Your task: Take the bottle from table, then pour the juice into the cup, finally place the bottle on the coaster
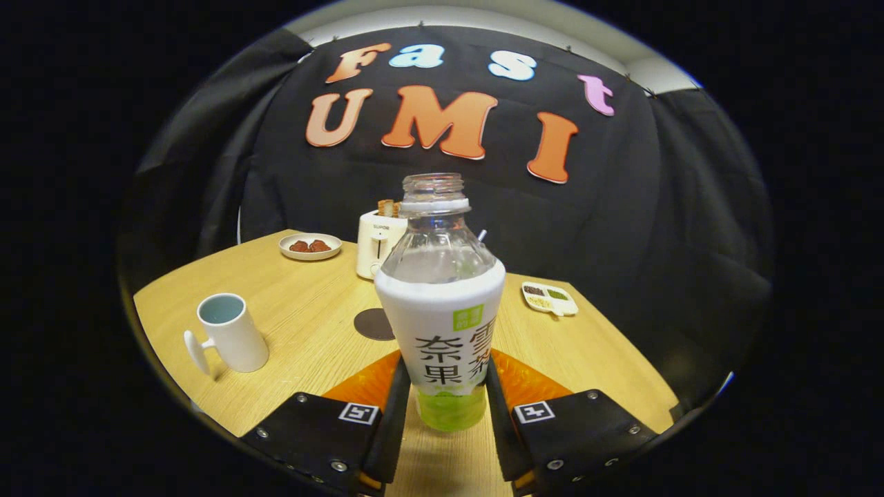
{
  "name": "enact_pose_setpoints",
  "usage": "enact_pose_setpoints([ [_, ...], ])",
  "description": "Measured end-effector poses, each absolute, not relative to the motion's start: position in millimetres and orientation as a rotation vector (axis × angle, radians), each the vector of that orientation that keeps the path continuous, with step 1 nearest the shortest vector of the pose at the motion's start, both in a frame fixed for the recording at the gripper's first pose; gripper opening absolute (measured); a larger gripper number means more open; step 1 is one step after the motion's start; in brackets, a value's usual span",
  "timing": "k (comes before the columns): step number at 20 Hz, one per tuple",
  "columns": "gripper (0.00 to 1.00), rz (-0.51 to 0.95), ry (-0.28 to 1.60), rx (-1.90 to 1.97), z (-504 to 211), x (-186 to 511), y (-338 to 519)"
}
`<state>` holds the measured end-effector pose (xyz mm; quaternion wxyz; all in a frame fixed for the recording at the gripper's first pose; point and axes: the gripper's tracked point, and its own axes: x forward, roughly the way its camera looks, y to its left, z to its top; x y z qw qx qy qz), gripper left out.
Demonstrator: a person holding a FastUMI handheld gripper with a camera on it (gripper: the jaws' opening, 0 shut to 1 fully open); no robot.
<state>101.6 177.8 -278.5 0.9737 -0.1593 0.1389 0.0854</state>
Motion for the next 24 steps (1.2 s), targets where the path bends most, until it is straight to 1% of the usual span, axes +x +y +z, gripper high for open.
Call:
enact_pose_setpoints([
  [5, 0.57, 0.175, 0.242, -0.491, -268.1, 101.0, 215.8],
  [9, 0.57, 0.212, 0.207, -0.611, -265.6, 102.2, 245.9],
  [18, 0.57, 0.197, 0.085, -0.999, -264.7, 108.1, 278.8],
  [24, 0.56, 0.198, 0.036, -1.147, -270.0, 113.6, 300.6],
])
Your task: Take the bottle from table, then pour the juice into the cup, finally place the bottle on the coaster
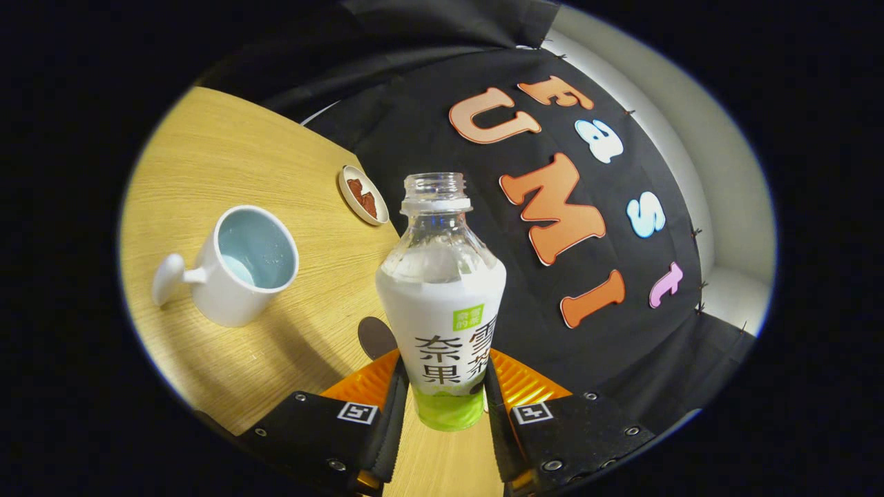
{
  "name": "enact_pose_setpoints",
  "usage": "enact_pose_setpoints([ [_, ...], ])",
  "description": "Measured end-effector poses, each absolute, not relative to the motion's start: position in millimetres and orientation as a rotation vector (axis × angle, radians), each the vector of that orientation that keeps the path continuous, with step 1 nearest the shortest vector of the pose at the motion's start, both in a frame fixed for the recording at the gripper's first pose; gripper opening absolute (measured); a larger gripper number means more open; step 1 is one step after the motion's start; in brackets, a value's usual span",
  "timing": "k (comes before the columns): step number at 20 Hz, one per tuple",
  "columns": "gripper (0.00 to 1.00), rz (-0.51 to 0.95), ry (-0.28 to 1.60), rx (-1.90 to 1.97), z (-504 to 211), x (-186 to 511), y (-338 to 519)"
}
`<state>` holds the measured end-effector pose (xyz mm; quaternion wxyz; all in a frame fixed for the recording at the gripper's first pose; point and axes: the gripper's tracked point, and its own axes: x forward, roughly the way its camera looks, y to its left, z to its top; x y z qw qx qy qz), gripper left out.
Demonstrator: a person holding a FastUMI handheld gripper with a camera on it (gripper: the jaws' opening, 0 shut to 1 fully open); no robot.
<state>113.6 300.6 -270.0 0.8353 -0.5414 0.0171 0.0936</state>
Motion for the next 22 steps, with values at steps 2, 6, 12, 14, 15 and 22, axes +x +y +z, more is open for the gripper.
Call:
enact_pose_setpoints([
  [2, 0.56, 0.187, 0.011, -1.212, -266.8, 113.2, 302.9],
  [6, 0.56, 0.182, -0.026, -1.336, -270.4, 120.2, 308.0],
  [12, 0.56, 0.178, -0.025, -1.442, -280.4, 127.3, 306.8],
  [14, 0.56, 0.178, -0.036, -1.487, -280.6, 128.1, 307.7],
  [15, 0.56, 0.176, -0.044, -1.506, -279.4, 128.0, 307.2],
  [22, 0.56, 0.168, -0.073, -1.597, -275.4, 129.8, 304.3],
])
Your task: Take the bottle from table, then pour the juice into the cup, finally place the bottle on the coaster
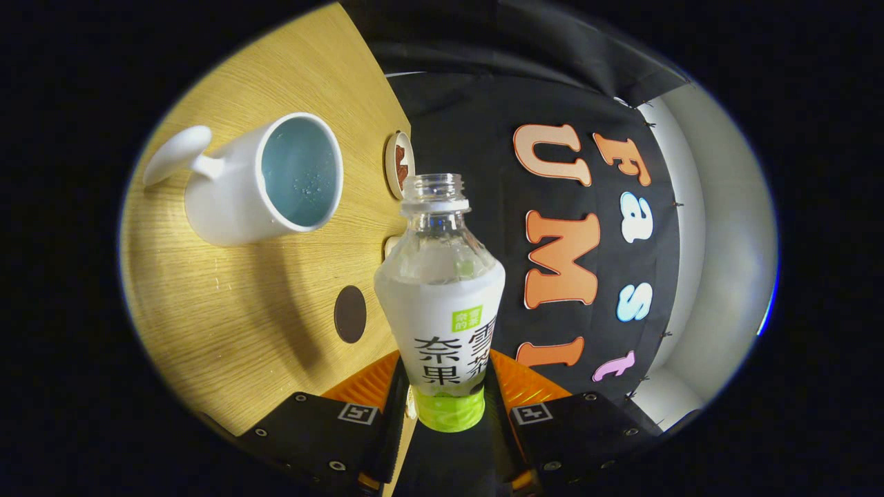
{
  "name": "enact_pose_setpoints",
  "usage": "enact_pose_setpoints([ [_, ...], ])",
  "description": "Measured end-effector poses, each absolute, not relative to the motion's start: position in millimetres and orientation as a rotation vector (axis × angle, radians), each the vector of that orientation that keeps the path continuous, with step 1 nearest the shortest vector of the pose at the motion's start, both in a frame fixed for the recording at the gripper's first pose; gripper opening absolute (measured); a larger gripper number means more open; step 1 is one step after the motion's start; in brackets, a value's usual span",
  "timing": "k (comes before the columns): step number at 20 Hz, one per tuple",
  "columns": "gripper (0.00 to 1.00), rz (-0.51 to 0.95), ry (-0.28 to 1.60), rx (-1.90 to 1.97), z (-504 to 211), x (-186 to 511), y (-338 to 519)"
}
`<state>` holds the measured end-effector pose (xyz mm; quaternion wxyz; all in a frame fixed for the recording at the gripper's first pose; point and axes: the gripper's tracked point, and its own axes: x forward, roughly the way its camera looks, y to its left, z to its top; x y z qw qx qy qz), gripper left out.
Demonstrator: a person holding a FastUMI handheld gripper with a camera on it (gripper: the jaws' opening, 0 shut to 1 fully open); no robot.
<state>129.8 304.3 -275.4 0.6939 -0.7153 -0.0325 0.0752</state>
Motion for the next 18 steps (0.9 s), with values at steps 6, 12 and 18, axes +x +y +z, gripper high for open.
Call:
enact_pose_setpoints([
  [6, 0.56, 0.17, -0.085, -1.666, -269.5, 126.2, 300.0],
  [12, 0.56, 0.185, -0.083, -1.702, -270.8, 127.8, 302.2],
  [18, 0.56, 0.188, -0.084, -1.718, -270.9, 128.0, 301.1],
])
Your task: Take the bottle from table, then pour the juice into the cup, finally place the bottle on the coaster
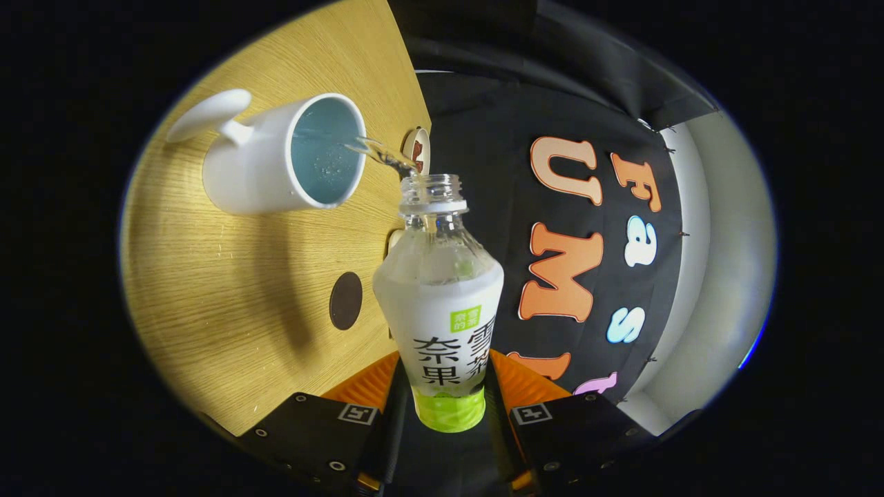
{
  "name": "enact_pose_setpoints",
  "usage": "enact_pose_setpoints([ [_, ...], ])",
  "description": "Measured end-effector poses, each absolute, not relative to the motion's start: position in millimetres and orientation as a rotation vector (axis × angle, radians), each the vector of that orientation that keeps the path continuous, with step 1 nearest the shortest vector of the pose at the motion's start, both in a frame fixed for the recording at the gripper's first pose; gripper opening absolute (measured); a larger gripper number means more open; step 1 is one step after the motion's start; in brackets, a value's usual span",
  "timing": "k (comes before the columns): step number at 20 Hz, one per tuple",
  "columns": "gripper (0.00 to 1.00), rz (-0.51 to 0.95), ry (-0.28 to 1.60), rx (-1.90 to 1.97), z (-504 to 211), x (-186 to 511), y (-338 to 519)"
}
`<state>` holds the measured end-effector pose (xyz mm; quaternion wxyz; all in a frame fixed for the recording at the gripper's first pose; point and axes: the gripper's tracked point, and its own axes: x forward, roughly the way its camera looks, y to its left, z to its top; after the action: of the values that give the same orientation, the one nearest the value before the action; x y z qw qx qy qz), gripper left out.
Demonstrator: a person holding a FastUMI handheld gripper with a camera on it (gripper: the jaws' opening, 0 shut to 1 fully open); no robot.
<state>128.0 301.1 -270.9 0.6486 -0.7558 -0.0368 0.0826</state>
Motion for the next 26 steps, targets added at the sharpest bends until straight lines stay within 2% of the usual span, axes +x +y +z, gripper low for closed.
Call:
enact_pose_setpoints([
  [26, 0.56, 0.198, -0.095, -1.835, -258.8, 125.6, 304.5],
])
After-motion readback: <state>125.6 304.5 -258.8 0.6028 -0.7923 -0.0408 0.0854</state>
